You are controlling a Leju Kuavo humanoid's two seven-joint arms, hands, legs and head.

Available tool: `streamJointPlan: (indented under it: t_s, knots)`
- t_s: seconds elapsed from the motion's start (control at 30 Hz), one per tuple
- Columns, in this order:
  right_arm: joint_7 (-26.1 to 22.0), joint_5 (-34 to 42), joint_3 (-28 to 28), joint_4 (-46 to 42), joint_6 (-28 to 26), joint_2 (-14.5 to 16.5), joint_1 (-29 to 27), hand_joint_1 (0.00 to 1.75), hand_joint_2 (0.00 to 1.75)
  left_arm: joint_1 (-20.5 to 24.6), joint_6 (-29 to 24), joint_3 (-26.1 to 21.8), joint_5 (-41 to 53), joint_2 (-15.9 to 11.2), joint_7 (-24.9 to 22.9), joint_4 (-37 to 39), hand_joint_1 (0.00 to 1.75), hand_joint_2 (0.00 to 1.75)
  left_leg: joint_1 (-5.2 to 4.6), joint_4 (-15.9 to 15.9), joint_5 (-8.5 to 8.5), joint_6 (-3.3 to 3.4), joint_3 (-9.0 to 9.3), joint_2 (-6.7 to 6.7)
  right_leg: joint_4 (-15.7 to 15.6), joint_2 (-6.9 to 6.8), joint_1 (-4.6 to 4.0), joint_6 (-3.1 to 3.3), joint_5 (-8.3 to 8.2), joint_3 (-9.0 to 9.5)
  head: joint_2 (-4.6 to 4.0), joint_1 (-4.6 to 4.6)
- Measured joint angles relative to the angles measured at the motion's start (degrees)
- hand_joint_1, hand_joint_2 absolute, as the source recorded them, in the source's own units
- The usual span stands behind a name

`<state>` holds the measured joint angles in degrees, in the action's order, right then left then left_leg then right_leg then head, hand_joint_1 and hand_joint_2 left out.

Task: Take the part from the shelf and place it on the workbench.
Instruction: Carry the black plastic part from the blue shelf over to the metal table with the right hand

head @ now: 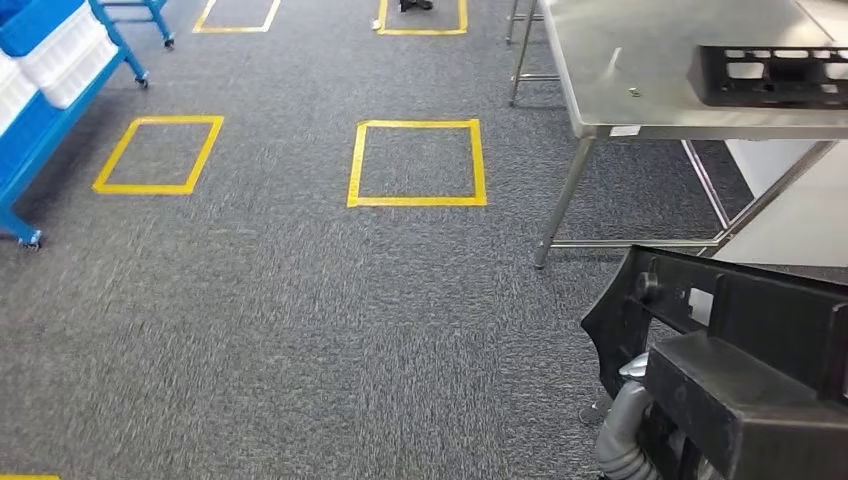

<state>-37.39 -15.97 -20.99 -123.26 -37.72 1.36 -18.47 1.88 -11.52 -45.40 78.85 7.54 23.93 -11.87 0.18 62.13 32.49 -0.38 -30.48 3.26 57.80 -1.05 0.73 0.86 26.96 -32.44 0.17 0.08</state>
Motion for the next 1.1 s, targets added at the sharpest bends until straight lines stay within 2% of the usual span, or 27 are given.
streamJointPlan:
  t_s: [0.03, 0.07, 0.1, 0.13, 0.17, 0.2, 0.27, 0.33, 0.4, 0.43, 0.5, 0.53, 0.57, 0.6, 0.63, 0.67, 0.7, 0.77, 0.8, 0.83, 0.87, 0.9, 0.93, 0.97, 1.0, 1.07, 1.1]
  knots:
    - [0.0, 0.0, 0.0, -0.1, 0.0, 0.0, 0.0, 1.75, 1.75, -0.1, -0.1, -0.2, -0.1, 0.0, 0.1, 0.0, 0.00, 1.75, 0.08, 3.8, 1.95, -0.12, -1.65, -1.61, 0.0, 0.66, -0.03, 0.19, -0.03, -0.05, 0.00, -0.11]
    - [0.0, 0.0, 0.1, -0.1, 0.0, 0.0, -0.1, 1.75, 1.75, -0.2, -0.3, -0.4, -0.2, 0.0, 0.2, 0.0, 0.00, 1.75, 0.12, 8.0, 3.70, -0.18, -3.60, -2.39, 0.1, 1.42, -0.08, 0.32, -0.04, -0.08, 0.00, -0.17]
    - [0.0, 0.0, 0.1, -0.1, -0.1, 0.0, -0.1, 1.75, 1.75, -0.3, -0.4, -0.6, -0.3, 0.0, 0.2, 0.0, 0.00, 1.75, 0.13, 11.3, 4.63, -0.21, -5.23, -2.71, 0.1, 2.25, -0.14, 0.38, -0.04, -0.09, 0.00, -0.16]
    - [0.0, 0.0, 0.1, -0.1, -0.1, 0.0, -0.2, 1.75, 1.75, -0.3, -0.4, -0.7, -0.3, 0.0, 0.3, 0.0, 0.00, 1.75, 0.13, 12.7, 4.42, -0.18, -6.08, -2.84, 0.2, 3.16, -0.18, 0.40, -0.03, -0.08, 0.00, -0.16]
    - [0.0, 0.0, 0.1, -0.1, -0.1, 0.0, -0.3, 1.75, 1.75, -0.4, -0.4, -0.8, -0.3, 0.0, 0.3, 0.0, 0.00, 1.75, 0.13, 11.6, 2.95, -0.09, -5.84, -2.96, 0.4, 4.09, -0.20, 0.39, -0.02, -0.05, 0.00, -0.17]
    - [0.0, 0.0, 0.2, -0.1, -0.1, 0.0, -0.3, 1.75, 1.75, -0.4, -0.4, -0.8, -0.3, -0.1, 0.3, 0.0, 0.00, 1.75, 0.16, 8.5, 0.67, 0.05, -4.64, -3.34, 0.5, 4.99, -0.18, 0.34, 0.02, -0.02, 0.00, -0.17]
    - [0.0, 0.0, 0.2, -0.1, -0.1, 0.0, -0.4, 1.75, 1.75, -0.5, -0.5, -0.9, -0.3, -0.1, 0.5, 0.0, 0.00, 1.75, 0.34, 0.7, -3.07, 0.37, -1.61, -5.74, 1.0, 6.63, -0.16, 0.06, 0.13, -0.18, 0.00, -0.17]
    - [0.0, 0.0, 0.3, -0.1, -0.1, 0.0, -0.5, 1.75, 1.75, -0.5, -0.6, -1.0, -0.3, -0.1, 0.7, 0.0, 0.00, 1.75, 0.37, -2.9, -3.96, 0.65, -0.30, -7.56, 1.1, 7.96, -0.10, -0.56, 0.03, -0.63, 0.00, -0.17]
    - [0.0, 0.0, 0.5, -0.1, -0.2, 0.0, -0.7, 1.75, 1.75, -0.3, -0.7, -1.1, -0.3, -0.1, 0.8, 0.0, 0.00, 1.75, 0.32, -3.3, -4.14, 1.14, -0.16, -6.72, 1.0, 9.21, -0.01, -1.32, -0.33, -1.01, 0.00, -0.18]
    - [0.0, 0.0, 0.6, -0.1, -0.2, -0.1, -0.8, 1.75, 1.75, -0.2, -0.7, -1.1, -0.2, 0.0, 0.9, 0.0, 0.00, 1.75, 0.38, -3.6, -4.40, 1.54, -0.04, -5.98, 1.2, 8.84, -0.05, -1.60, -0.18, -1.26, 0.00, -0.15]
    - [0.0, 0.1, 0.9, -0.2, -0.3, -0.3, -1.0, 1.75, 1.75, -0.3, -0.4, -1.1, 0.6, 0.1, 1.0, 0.0, 0.00, 1.75, 0.55, -4.3, -4.93, 2.39, 0.01, -4.35, 4.4, 5.91, -0.25, -2.02, 1.96, -2.92, 0.00, 0.11]
    - [0.0, 0.2, 1.1, -0.2, -0.4, -0.5, -1.1, 1.75, 1.75, -0.3, -0.2, -1.0, 1.2, 0.1, 0.9, 0.0, 0.00, 1.75, 0.44, -4.4, -5.02, 2.62, -0.03, -3.55, 7.7, 3.86, -0.30, -2.17, 3.86, -4.50, 0.00, 0.24]
    - [0.0, 0.2, 1.2, -0.2, -0.4, -0.7, -1.1, 1.75, 1.75, -0.5, -0.1, -0.8, 1.9, 0.2, 0.8, 0.0, 0.00, 1.75, 0.34, -4.4, -5.05, 2.75, -0.12, -2.72, 11.4, 2.59, -0.25, -2.36, 5.68, -6.29, 0.00, 0.35]
    - [0.1, 0.2, 1.4, -0.2, -0.4, -0.9, -1.2, 1.75, 1.75, -0.5, -0.1, -0.5, 2.6, 0.2, 0.7, 0.0, 0.00, 1.75, 0.26, -4.4, -5.02, 2.79, -0.20, -1.86, 14.5, 1.97, -0.14, -2.56, 6.85, -7.78, 0.00, 0.35]
    - [0.1, 0.3, 1.7, -0.2, -0.4, -1.1, -1.3, 1.75, 1.75, -0.6, -0.1, -0.3, 3.0, 0.3, 0.6, 0.0, 0.00, 1.75, 0.21, -4.4, -4.96, 2.80, -0.22, -0.99, 16.2, 1.62, 0.00, -2.73, 7.07, -8.51, 0.00, 0.36]
    - [0.2, 0.3, 1.9, -0.2, -0.3, -1.2, -1.4, 1.75, 1.75, -0.6, -0.1, -0.1, 3.4, 0.4, 0.4, 0.0, 0.00, 1.75, 0.21, -4.4, -4.89, 2.76, -0.21, -0.20, 15.6, 1.33, 0.11, -2.85, 6.23, -8.15, 0.00, 0.36]
    - [0.3, 0.3, 2.1, -0.3, -0.2, -1.4, -1.5, 1.75, 1.75, -0.5, -0.1, 0.2, 3.7, 0.6, 0.4, 0.0, 0.00, 1.75, 0.22, -4.4, -4.80, 2.66, -0.13, 0.53, 13.1, 0.90, 0.21, -2.90, 4.61, -6.69, 0.00, 0.37]
    - [0.4, 0.3, 2.4, -0.3, 0.2, -1.6, -1.5, 1.75, 1.75, -0.4, 0.0, 0.6, 4.2, 0.7, 0.3, 0.0, 0.00, 1.75, 0.07, -4.3, -4.53, 2.27, 0.18, 1.76, 5.2, -1.48, 0.07, -2.64, 1.42, -2.23, 0.00, 0.39]
    - [0.6, 0.2, 2.5, -0.4, 0.4, -1.7, -1.4, 1.75, 1.75, -0.4, 0.0, 0.9, 4.4, 0.8, 0.4, 0.0, 0.00, 1.75, -0.07, -4.3, -4.35, 1.98, 0.33, 2.27, 2.2, -2.46, -0.11, -2.36, 0.58, -0.66, 0.00, 0.34]
    - [0.9, 0.1, 2.6, -0.4, 0.7, -1.7, -1.3, 1.75, 1.75, -0.3, 0.0, 1.0, 4.6, 0.9, 0.4, 0.0, 0.00, 1.75, -0.22, -4.2, -4.19, 1.67, 0.50, 2.77, 0.7, -3.09, -0.32, -2.06, 0.33, 0.12, 0.00, 0.30]
    - [1.1, 0.0, 2.6, -0.4, 1.0, -1.7, -1.2, 1.75, 1.75, -0.3, 0.1, 1.1, 4.7, 0.9, 0.4, 0.0, 0.00, 1.75, -0.33, -4.3, -4.09, 1.36, 0.67, 3.29, 0.4, -2.93, -0.50, -1.77, 0.46, 0.09, 0.00, 0.23]
    - [1.4, -0.2, 2.7, -0.4, 1.4, -1.7, -1.2, 1.75, 1.75, -0.1, 0.1, 1.2, 4.7, 0.9, 0.4, 0.0, 0.00, 1.75, -0.39, -4.3, -3.99, 1.04, 0.92, 3.86, 0.3, -2.16, -0.46, -1.45, 0.31, 0.01, 0.00, 0.18]
    - [1.7, -0.5, 2.7, -0.4, 1.6, -1.7, -1.2, 1.75, 1.75, 0.0, 0.1, 1.3, 4.8, 0.9, 0.4, 0.0, 0.00, 1.75, -0.31, -4.2, -3.74, 0.73, 1.08, 3.75, 0.1, -1.53, -0.30, -1.16, 0.18, 0.04, 0.00, 0.17]
    - [2.0, -0.8, 2.7, -0.4, 1.8, -1.7, -1.1, 1.75, 1.75, 0.1, 0.1, 1.4, 4.8, 1.0, 0.3, 0.0, 0.00, 1.75, -0.22, -3.4, -3.04, 0.46, 0.93, 2.80, 0.0, -0.91, -0.11, -0.82, 0.03, 0.10, 0.00, 0.09]
    - [2.3, -1.2, 2.7, -0.3, 2.1, -1.7, -0.9, 1.75, 1.75, 0.1, 0.3, 1.5, 4.8, 1.0, 0.1, 0.0, 0.00, 1.75, -0.12, -1.5, -1.67, 0.24, 0.21, 1.27, -0.2, -0.33, 0.10, -0.48, -0.14, 0.19, 0.00, 0.00]
    - [3.1, -2.0, 2.7, -0.1, 2.5, -1.7, -0.6, 1.75, 1.75, 0.1, 0.7, 1.5, 4.8, 1.0, -0.9, 0.0, 0.00, 1.75, 0.07, 5.7, 2.24, -0.01, -2.90, -1.95, -0.3, 0.95, 0.17, -0.04, -0.26, 0.16, 0.00, -0.19]
    - [3.5, -2.4, 2.7, 0.1, 2.6, -1.7, -0.5, 1.75, 1.75, 0.0, 1.0, 1.5, 4.9, 1.0, -1.7, 0.0, 0.00, 1.75, 0.08, 9.6, 3.77, -0.09, -4.63, -2.64, -0.3, 1.72, 0.10, 0.06, -0.27, 0.13, 0.00, -0.22]
